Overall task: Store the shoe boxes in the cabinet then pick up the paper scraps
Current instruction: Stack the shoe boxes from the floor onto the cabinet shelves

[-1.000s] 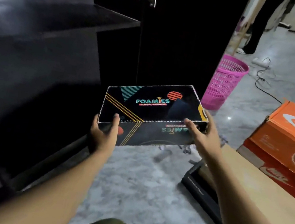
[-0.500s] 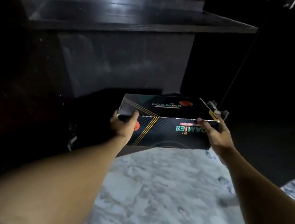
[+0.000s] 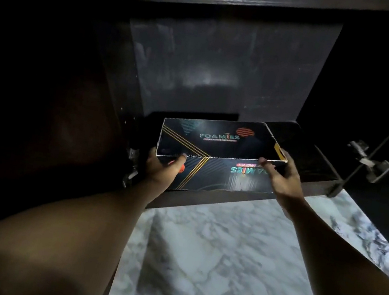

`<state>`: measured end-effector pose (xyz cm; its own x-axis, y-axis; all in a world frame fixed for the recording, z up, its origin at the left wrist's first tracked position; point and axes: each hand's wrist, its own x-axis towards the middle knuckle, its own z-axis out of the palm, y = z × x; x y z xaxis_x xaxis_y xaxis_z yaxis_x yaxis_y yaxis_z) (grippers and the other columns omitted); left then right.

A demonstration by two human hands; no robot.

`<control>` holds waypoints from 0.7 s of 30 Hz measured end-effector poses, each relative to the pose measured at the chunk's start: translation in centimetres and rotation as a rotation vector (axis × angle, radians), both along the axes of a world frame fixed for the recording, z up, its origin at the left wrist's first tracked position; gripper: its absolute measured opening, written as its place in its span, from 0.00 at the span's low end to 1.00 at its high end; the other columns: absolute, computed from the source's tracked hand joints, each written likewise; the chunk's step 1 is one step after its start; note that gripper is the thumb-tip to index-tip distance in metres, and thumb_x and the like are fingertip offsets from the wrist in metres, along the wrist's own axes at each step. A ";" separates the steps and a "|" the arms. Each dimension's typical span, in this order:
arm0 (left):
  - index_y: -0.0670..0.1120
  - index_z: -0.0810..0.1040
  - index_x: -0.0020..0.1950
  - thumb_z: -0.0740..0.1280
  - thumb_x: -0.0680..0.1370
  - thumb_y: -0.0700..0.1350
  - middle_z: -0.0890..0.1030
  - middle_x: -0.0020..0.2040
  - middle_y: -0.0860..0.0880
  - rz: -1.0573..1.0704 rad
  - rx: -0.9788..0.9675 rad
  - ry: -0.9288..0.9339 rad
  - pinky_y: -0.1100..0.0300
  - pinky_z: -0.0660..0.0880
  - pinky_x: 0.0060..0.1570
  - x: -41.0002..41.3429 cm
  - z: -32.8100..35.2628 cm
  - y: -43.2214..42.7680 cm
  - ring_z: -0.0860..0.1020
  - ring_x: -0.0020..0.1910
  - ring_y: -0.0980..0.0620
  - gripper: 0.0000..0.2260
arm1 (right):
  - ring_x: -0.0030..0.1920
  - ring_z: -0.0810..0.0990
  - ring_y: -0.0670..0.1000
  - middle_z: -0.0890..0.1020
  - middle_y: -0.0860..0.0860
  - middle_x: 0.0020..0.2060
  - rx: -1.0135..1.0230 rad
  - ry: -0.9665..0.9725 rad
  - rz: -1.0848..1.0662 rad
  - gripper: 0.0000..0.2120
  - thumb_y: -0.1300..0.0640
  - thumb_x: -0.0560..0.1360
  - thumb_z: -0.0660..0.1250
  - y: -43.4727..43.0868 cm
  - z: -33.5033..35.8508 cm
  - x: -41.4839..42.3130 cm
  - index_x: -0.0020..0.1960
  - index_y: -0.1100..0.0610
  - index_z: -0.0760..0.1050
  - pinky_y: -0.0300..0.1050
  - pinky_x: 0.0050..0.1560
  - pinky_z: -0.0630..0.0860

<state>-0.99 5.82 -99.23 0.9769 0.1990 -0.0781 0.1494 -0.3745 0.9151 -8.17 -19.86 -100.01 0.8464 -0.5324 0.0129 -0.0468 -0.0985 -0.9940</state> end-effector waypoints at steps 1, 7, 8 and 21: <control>0.42 0.72 0.65 0.75 0.72 0.51 0.80 0.55 0.49 -0.003 0.029 0.014 0.65 0.71 0.54 0.2 -0.1 -0.1 0.78 0.54 0.50 0.26 | 0.60 0.76 0.47 0.75 0.50 0.61 -0.017 0.013 0.008 0.30 0.57 0.75 0.73 0.2 -0.3 0.5 0.74 0.57 0.66 0.24 0.50 0.72; 0.39 0.61 0.76 0.69 0.77 0.53 0.70 0.70 0.36 -0.016 0.286 -0.025 0.48 0.67 0.68 1.1 0.5 -0.6 0.68 0.70 0.37 0.34 | 0.73 0.66 0.58 0.67 0.57 0.74 -0.133 0.172 -0.016 0.43 0.44 0.73 0.73 1.3 -0.9 2.9 0.79 0.56 0.56 0.55 0.72 0.67; 0.39 0.59 0.77 0.68 0.77 0.53 0.67 0.71 0.36 -0.043 0.363 -0.040 0.46 0.65 0.69 1.0 0.4 -0.8 0.66 0.71 0.36 0.34 | 0.74 0.66 0.58 0.66 0.57 0.75 -0.164 0.187 -0.044 0.43 0.43 0.73 0.72 1.5 -0.8 3.2 0.79 0.57 0.55 0.55 0.72 0.67; 0.47 0.47 0.80 0.62 0.77 0.59 0.50 0.79 0.39 -0.462 1.030 -0.183 0.48 0.50 0.75 1.0 -0.3 0.8 0.45 0.78 0.38 0.39 | 0.65 0.70 0.58 0.69 0.57 0.64 -0.601 0.185 -0.050 0.39 0.42 0.72 0.72 5.0 -2.6 2.8 0.74 0.60 0.60 0.57 0.61 0.75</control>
